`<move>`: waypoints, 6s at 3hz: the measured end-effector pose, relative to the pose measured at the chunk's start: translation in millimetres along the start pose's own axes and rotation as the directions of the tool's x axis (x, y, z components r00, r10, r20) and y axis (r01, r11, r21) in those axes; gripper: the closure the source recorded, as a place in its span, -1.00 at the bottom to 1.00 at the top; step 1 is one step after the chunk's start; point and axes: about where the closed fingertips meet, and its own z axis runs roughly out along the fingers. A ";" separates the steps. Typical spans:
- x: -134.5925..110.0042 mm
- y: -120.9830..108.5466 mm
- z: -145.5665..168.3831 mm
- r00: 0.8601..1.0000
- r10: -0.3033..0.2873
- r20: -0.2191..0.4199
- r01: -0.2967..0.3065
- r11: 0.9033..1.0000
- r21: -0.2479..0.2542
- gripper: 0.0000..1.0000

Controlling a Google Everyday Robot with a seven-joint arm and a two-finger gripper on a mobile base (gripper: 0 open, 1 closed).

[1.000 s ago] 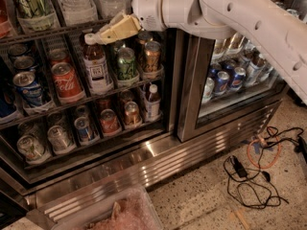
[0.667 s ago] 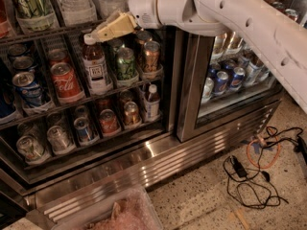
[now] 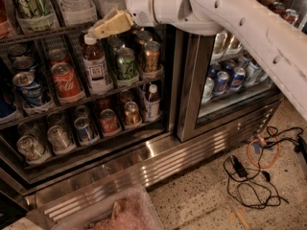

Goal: Pick water bottle from top shelf of fridge

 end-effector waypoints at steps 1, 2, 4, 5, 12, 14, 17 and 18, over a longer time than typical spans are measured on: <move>0.3 -5.3 -5.6 1.000 0.016 0.006 -0.016 0.998 0.055 -1.00; 3.6 -13.0 -13.5 0.999 0.034 0.008 -0.035 0.992 0.122 -1.00; 1.8 -22.0 -15.2 0.999 0.034 0.021 -0.037 0.986 0.163 -1.00; -1.2 -24.2 -7.2 0.999 0.029 0.036 -0.034 0.987 0.158 -1.00; -6.2 -29.0 0.2 0.990 0.069 0.124 -0.087 0.986 0.143 -0.22; -10.8 -32.3 -1.2 0.987 0.073 0.144 -0.094 0.985 0.143 -0.24; -24.9 -43.3 2.7 0.975 0.095 0.203 -0.124 0.982 0.139 -0.26; -15.6 -40.4 4.8 0.984 0.110 0.143 -0.130 0.982 0.137 -0.20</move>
Offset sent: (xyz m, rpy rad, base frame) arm 0.0136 -0.0372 0.0054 0.1027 -0.0049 -0.1954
